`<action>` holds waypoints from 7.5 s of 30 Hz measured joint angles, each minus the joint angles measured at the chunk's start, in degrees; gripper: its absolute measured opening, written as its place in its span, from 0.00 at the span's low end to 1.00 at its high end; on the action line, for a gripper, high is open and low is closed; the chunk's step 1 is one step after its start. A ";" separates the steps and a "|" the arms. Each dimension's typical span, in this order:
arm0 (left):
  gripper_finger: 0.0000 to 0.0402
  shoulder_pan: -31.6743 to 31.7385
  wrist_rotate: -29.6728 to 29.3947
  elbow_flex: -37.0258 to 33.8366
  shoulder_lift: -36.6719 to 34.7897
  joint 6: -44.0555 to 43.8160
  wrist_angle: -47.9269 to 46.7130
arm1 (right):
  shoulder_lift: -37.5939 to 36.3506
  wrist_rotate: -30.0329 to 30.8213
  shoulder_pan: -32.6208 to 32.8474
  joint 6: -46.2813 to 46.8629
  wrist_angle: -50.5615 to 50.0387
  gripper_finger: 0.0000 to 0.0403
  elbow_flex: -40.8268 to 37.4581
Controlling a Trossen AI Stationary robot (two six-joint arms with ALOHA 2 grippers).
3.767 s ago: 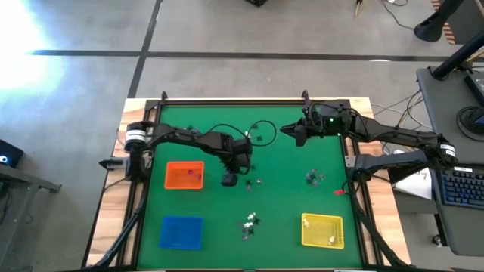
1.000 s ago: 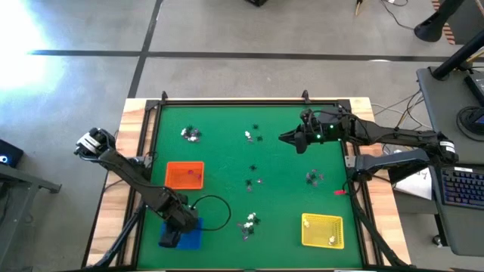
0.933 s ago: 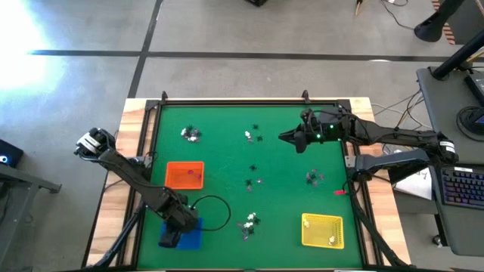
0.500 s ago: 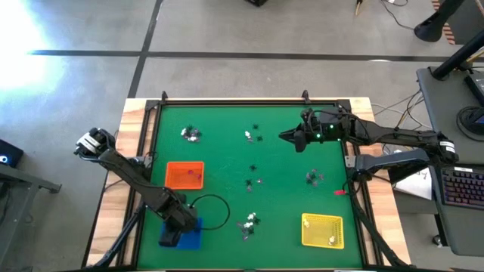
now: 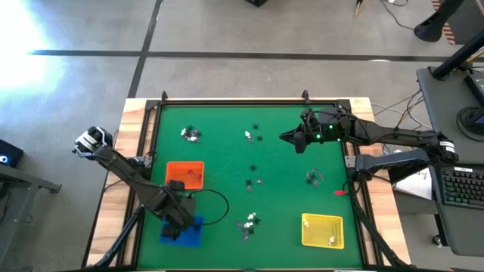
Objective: Sort Halloween decoration
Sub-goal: Put the white skeleton toy into the yellow bin
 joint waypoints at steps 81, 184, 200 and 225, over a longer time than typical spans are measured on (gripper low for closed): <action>0.22 34.23 -18.58 3.28 -21.15 1.10 -12.29 | 33.93 16.51 -19.17 -4.27 -25.38 0.32 9.92; 0.22 34.21 -18.56 3.28 -24.58 13.00 -17.03 | 12.86 -5.97 30.16 38.62 -35.61 0.02 10.36; 0.22 34.21 -18.58 3.28 -28.76 13.58 -17.02 | 19.57 -5.97 52.00 65.46 -35.36 0.02 10.34; 0.22 34.19 -18.57 3.28 -29.43 13.56 -17.24 | 35.88 -6.44 52.36 64.05 -30.91 0.03 10.23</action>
